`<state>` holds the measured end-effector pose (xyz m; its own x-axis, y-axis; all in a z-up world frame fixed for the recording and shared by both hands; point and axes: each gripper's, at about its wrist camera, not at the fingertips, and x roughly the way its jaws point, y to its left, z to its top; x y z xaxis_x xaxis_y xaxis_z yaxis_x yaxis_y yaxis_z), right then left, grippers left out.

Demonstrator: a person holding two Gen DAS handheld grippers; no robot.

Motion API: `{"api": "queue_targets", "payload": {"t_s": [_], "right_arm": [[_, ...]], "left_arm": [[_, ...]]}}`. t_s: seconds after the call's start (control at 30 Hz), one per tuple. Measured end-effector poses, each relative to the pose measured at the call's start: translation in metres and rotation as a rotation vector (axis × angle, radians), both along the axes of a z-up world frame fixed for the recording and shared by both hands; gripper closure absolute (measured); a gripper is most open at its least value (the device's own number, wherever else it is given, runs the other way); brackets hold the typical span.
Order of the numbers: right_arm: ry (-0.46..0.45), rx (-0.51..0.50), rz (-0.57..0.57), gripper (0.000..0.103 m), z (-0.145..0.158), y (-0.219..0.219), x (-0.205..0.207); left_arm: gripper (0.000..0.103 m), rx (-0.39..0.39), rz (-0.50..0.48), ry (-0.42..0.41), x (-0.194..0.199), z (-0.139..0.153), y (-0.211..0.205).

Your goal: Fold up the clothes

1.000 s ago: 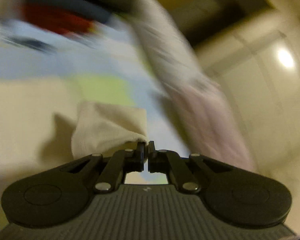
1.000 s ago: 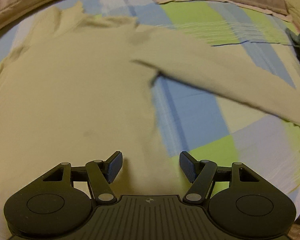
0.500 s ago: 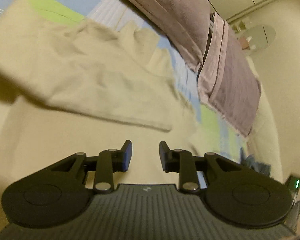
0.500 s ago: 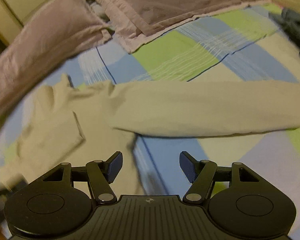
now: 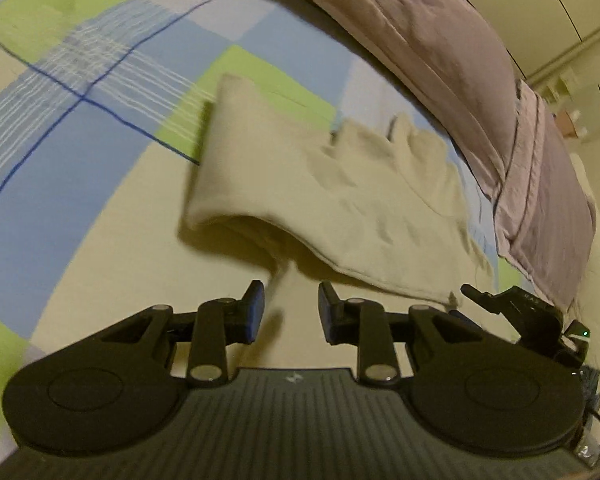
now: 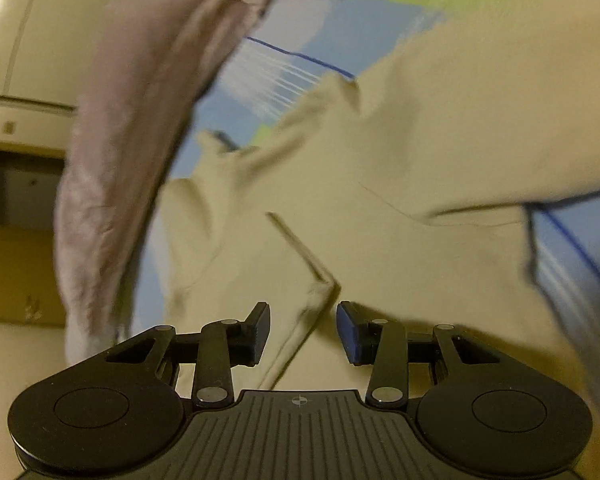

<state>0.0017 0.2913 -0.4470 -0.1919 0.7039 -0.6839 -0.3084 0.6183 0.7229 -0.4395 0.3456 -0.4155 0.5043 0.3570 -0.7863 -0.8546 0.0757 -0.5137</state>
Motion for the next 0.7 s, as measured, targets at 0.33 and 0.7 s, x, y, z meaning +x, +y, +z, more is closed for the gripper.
{"api": "queue_targets", "payload": {"t_s": [0.33, 0.7], "right_arm": [[-0.401, 0.306, 0.032, 0.1, 0.085, 0.003, -0.016], [-0.439, 0.035, -0.136, 0.1, 0.047, -0.057, 0.042]], "left_arm": [[0.081, 0.07, -0.08, 0.03, 0.007, 0.004, 0.008], [0.084, 0.112, -0.147, 0.16, 0.038, -0.015, 0.025]]}}
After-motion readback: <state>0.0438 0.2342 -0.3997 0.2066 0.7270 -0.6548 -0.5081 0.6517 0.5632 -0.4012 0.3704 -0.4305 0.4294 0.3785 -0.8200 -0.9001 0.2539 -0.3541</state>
